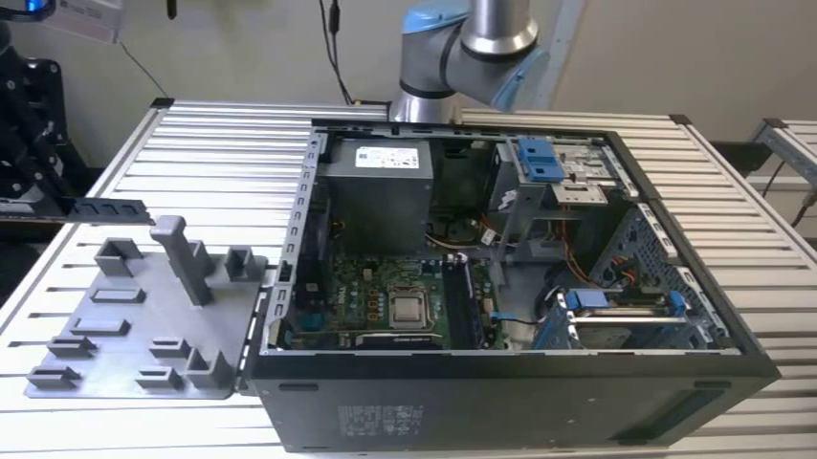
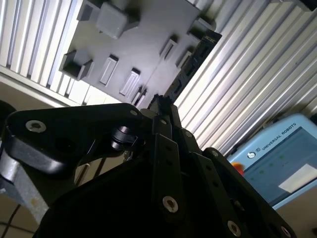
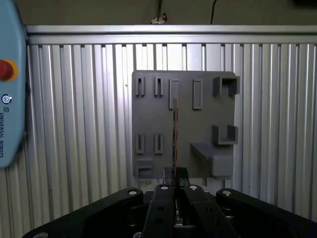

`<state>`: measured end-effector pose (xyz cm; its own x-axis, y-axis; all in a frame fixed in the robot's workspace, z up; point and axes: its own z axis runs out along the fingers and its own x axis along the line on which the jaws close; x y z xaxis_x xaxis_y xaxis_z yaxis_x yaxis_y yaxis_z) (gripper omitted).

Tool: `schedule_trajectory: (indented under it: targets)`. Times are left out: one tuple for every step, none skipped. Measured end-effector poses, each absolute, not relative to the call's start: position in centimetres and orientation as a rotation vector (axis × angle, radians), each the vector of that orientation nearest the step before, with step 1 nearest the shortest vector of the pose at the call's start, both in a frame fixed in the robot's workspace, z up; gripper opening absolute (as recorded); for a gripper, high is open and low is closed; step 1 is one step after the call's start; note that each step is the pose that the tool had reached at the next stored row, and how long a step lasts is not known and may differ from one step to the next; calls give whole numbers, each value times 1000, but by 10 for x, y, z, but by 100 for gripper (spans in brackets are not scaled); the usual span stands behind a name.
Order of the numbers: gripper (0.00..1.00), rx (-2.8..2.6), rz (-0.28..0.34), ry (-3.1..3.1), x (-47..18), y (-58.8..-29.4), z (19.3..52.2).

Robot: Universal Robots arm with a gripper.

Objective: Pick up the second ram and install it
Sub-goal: 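Pick up the second ram and move it above second insertion slot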

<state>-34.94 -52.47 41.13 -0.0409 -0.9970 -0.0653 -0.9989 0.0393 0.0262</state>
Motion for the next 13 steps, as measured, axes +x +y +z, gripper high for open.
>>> schedule_trajectory:
  targets:
    - [14, -2155, 100, 2244, -347, -525, 411]
    - [14, -2155, 100, 2244, -345, -525, 411]
    - [14, -2155, 100, 2244, -343, -525, 411]
    - [14, -2155, 100, 2244, -341, -525, 411]
    - [14, -2155, 100, 2243, -339, -525, 411]
    - [14, -2155, 100, 2244, -337, -525, 411]
    - [14, -2155, 100, 2244, -335, -525, 411]
    - [14, -2155, 100, 2244, -333, -525, 411]
    - [14, -2155, 100, 2244, -331, -525, 411]
    - [14, -2155, 100, 2244, -330, -525, 411]
    - [14, -2155, 100, 2244, -328, -525, 411]
    - [14, -2155, 100, 2244, -326, -525, 411]
    - [14, -2155, 100, 2244, -324, -525, 411]
